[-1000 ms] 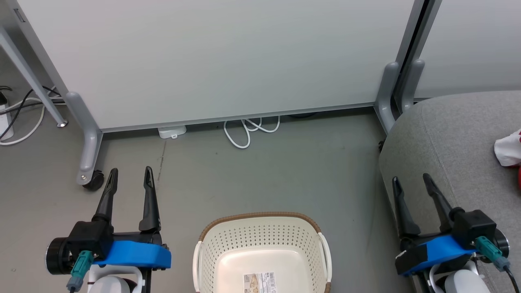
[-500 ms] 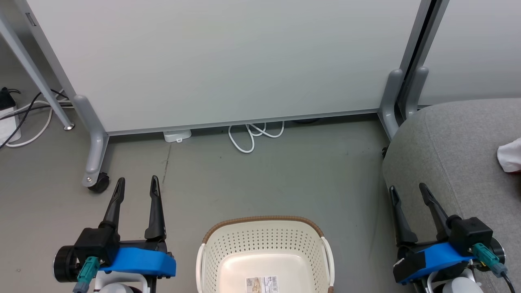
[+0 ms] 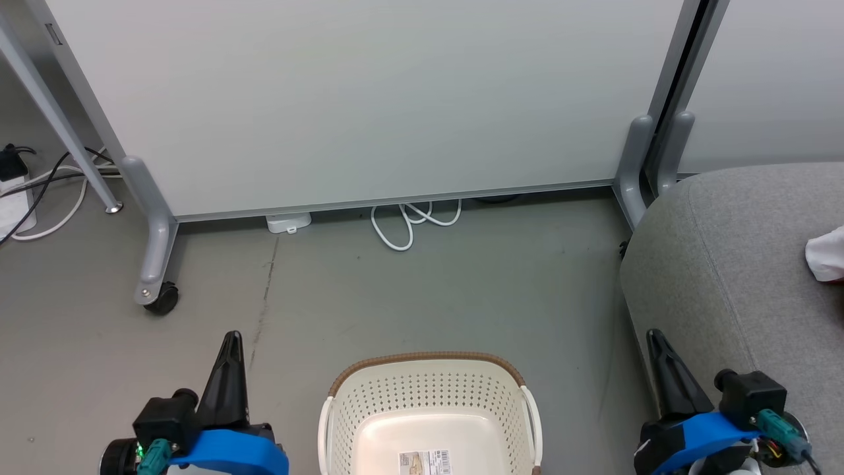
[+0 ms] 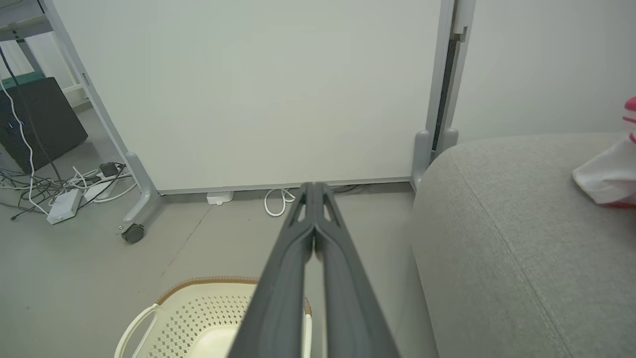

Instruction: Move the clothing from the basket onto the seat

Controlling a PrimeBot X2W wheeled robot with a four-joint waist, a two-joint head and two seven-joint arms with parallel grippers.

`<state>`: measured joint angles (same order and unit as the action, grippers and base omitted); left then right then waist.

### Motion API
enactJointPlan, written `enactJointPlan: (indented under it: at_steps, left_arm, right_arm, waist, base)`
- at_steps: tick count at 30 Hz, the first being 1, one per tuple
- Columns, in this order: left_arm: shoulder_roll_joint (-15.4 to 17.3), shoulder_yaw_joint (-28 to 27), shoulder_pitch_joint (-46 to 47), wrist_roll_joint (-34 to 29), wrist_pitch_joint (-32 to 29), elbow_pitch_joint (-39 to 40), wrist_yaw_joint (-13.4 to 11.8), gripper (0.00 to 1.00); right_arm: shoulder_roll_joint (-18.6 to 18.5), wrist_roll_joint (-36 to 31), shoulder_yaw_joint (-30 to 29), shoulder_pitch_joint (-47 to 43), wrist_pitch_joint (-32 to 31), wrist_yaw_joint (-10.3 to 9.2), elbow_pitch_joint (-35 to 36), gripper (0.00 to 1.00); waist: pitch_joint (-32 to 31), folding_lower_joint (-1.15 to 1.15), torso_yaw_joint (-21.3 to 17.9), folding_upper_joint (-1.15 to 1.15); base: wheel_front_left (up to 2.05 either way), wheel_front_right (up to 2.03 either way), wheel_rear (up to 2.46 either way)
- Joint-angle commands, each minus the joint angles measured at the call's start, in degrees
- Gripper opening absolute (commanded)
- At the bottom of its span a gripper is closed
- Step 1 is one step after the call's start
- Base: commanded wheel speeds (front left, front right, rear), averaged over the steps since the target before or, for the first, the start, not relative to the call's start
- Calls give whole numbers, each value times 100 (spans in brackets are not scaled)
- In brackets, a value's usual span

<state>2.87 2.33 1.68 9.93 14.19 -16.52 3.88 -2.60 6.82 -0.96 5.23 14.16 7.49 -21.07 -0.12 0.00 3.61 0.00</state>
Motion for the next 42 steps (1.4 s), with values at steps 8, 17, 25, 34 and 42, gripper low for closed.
enactJointPlan:
  at_steps: [8,17,25,34,42]
  left_arm:
    - [2,-131,159,967,-240,92,46,0]
    - [2,-215,195,1887,-460,132,86,0]
    - [2,-294,229,2629,-644,153,118,0]
    - [2,-373,271,3386,-836,171,155,0]
    - [2,-445,306,4001,-997,184,181,0]
  right_arm:
    - [-15,1019,-91,81,-241,0,149,0]
    - [-18,1973,-133,70,-457,0,242,0]
    - [-20,2743,-181,74,-640,0,306,0]
    - [-23,3525,-233,82,-833,0,364,0]
    - [-26,4165,-275,89,-992,0,410,0]
  waist:
    - [3,0,-24,0]
    - [5,0,-50,0]
    - [7,0,-73,0]
    - [9,0,-99,0]
    - [11,0,-123,0]
  base:
    - [0,0,0]
    - [0,0,0]
    - [0,0,0]
    - [0,0,0]
    - [0,0,0]
